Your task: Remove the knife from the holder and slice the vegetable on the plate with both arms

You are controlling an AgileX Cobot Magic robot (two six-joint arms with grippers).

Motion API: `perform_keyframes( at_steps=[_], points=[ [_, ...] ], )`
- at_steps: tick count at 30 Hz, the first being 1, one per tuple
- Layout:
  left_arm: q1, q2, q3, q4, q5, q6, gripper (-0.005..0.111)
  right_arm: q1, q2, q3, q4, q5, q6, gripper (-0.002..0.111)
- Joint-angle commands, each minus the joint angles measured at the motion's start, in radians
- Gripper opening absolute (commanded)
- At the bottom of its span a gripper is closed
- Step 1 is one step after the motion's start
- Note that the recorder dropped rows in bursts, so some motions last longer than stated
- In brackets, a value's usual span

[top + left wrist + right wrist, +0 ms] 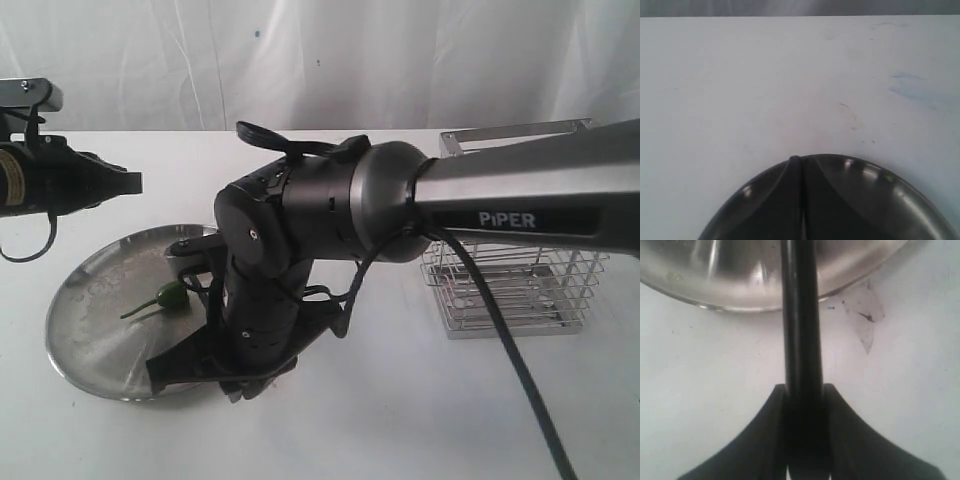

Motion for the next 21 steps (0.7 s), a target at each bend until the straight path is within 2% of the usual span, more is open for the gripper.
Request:
perform_keyframes(
  at_steps=[1,7,13,15,21],
  points=[
    [0.002,-0.003,0.002,0.201,-0.040,-0.157,0.000,0.041,-0.004,-0.006,-0.003,-0.068,0.016,0.000],
    [0.002,-0.003,0.002,0.225,0.034,-0.191,0.000,0.069,0.019,-0.006,-0.053,-0.108,0.094,0.000],
    [0.002,0.009,0.002,0.201,0.009,-0.100,0.000,0.069,0.026,-0.006,-0.127,-0.111,0.192,0.000],
    [0.002,0.049,0.002,0.147,-0.022,-0.080,0.000,0.069,0.026,-0.006,-0.127,-0.106,0.192,0.000],
    [0.002,0.180,0.002,0.124,-0.102,-0.080,0.000,0.069,0.026,-0.006,-0.123,-0.104,0.192,0.000]
  ],
)
